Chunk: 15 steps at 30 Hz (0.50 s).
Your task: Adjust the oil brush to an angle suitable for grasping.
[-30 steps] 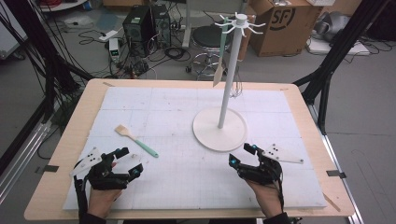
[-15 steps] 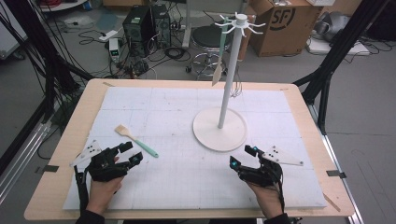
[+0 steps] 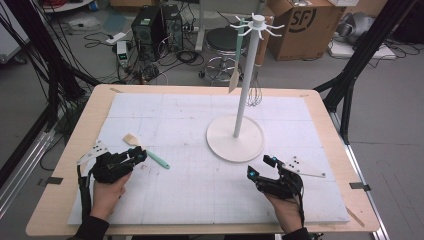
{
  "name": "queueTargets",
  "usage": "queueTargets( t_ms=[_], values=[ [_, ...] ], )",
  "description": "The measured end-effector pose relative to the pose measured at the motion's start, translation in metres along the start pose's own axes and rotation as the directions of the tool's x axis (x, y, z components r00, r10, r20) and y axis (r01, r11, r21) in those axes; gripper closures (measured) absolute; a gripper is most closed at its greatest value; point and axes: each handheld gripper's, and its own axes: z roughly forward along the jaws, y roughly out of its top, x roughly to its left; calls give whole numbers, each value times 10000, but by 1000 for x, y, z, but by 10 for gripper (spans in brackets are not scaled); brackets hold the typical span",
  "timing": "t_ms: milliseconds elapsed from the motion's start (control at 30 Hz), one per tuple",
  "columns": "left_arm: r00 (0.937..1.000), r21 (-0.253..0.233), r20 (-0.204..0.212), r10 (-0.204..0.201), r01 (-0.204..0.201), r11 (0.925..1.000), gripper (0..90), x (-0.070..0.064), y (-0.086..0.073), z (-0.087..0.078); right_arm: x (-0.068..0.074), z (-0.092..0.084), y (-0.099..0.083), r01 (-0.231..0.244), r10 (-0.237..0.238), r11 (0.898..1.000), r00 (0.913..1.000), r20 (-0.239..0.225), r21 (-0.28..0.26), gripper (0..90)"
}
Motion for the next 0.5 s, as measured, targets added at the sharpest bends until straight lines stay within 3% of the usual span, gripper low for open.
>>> queueTargets(
  t_ms=[200,367,500],
  values=[
    [9995,189,-97,-296,297,9994,836,4,3,6,1,1,0,82,-82,9999,9999,-79,-59,233],
    [9994,377,-135,-326,331,9987,896,8,10,12,1,4,-2,-12,13,10000,9999,-131,24,232],
    [9996,790,-122,-273,282,9965,900,12,16,18,2,5,-4,-38,39,10000,9999,-155,72,232]
  ],
)
